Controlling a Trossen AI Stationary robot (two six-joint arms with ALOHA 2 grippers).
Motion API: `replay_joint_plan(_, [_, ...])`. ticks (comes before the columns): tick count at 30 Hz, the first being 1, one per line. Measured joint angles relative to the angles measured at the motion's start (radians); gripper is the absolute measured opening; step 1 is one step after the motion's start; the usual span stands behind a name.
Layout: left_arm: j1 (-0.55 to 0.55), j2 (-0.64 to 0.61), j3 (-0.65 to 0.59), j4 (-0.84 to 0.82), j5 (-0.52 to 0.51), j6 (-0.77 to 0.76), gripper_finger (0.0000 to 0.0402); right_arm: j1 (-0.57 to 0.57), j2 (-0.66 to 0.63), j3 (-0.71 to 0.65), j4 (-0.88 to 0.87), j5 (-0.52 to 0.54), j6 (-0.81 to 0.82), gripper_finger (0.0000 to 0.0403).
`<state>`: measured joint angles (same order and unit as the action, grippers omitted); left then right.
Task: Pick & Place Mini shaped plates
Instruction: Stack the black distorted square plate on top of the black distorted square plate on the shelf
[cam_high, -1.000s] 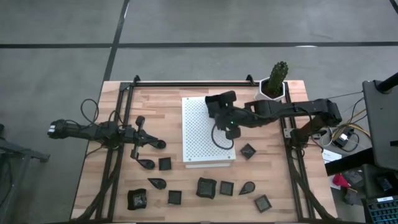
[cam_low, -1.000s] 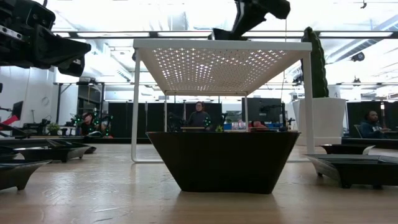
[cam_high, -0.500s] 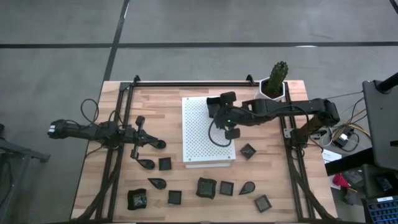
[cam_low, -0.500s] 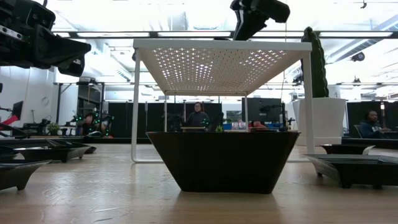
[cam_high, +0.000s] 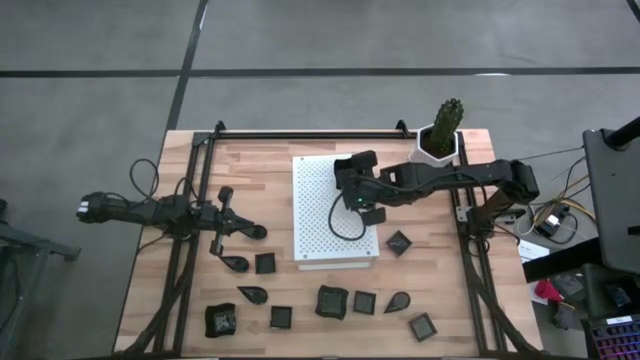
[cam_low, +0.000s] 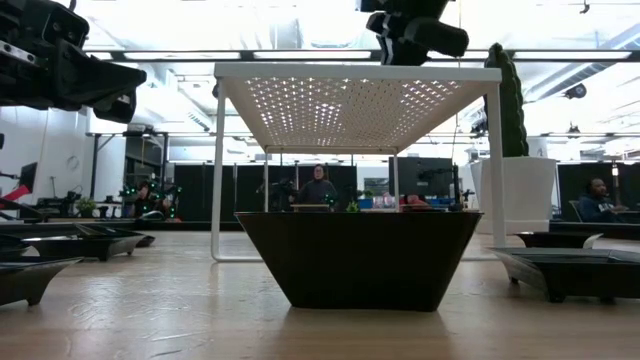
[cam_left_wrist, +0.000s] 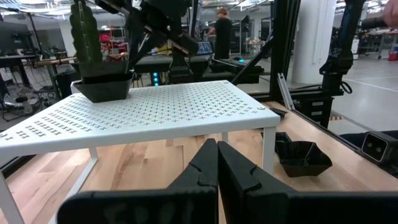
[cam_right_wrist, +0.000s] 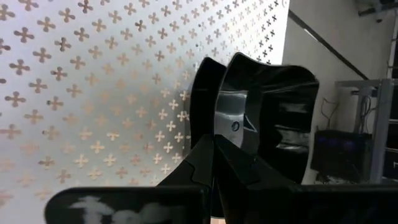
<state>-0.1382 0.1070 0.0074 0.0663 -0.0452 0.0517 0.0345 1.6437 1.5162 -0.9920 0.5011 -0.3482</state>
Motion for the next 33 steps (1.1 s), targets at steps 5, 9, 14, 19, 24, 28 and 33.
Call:
replay_joint_plan(5, [0.000, 0.000, 0.000, 0.000, 0.000, 0.000, 0.0000, 0.000, 0.000, 0.000, 0.000, -0.001, 0.001, 0.0008])
replay_joint_plan(9, [0.000, 0.000, 0.000, 0.000, 0.000, 0.000, 0.0000, 0.000, 0.000, 0.000, 0.001, -0.001, 0.011, 0.0009])
replay_joint_plan(14, [0.000, 0.000, 0.000, 0.000, 0.000, 0.000, 0.0000, 0.000, 0.000, 0.000, 0.001, -0.003, 0.027, 0.0015])
replay_joint_plan(19, [0.000, 0.000, 0.000, 0.000, 0.000, 0.000, 0.0000, 0.000, 0.000, 0.000, 0.001, -0.004, 0.027, 0.0047])
replay_joint_plan(24, [0.000, 0.000, 0.000, 0.000, 0.000, 0.000, 0.0000, 0.000, 0.000, 0.000, 0.001, -0.004, 0.026, 0.0087])
replay_joint_plan(28, [0.000, 0.000, 0.000, 0.000, 0.000, 0.000, 0.0000, 0.004, 0.000, 0.008, 0.001, -0.003, 0.025, 0.0110])
replay_joint_plan(33, [0.000, 0.000, 0.000, 0.000, 0.000, 0.000, 0.0000, 0.031, -0.009, 0.041, 0.001, -0.004, 0.074, 0.0123])
